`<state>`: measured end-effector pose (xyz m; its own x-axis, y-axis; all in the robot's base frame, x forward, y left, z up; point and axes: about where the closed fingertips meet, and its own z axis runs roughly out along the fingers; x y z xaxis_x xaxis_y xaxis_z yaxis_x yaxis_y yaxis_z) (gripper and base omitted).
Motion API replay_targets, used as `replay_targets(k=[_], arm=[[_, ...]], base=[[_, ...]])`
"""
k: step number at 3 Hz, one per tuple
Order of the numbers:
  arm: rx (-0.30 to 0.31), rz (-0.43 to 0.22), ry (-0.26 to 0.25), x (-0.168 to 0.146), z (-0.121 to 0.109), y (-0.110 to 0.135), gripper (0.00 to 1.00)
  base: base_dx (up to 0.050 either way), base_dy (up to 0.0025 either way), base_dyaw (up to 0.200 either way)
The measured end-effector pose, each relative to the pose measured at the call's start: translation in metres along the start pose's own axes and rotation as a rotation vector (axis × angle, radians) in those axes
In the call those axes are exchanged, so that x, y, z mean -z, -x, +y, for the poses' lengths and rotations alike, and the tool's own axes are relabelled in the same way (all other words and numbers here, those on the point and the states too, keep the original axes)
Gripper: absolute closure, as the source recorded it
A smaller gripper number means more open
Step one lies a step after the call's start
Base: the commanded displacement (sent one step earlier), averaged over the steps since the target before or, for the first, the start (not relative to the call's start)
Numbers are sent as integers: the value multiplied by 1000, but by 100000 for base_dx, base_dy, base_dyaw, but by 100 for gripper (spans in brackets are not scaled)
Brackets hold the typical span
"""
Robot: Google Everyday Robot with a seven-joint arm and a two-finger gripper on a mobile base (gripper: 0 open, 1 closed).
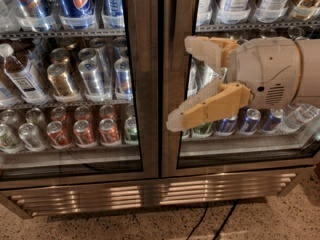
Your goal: Open left fridge door
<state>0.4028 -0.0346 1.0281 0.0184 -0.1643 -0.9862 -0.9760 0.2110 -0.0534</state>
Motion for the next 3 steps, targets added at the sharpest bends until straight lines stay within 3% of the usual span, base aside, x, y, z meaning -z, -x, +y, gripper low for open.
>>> replay_targets(k=[1,2,3], arm=[[-13,53,61,-46,-15,10,0],[-13,53,61,-46,-15,10,0],[-13,53,61,-46,-15,10,0]], base=[[0,0,0],[4141,228,10989],[0,0,0]])
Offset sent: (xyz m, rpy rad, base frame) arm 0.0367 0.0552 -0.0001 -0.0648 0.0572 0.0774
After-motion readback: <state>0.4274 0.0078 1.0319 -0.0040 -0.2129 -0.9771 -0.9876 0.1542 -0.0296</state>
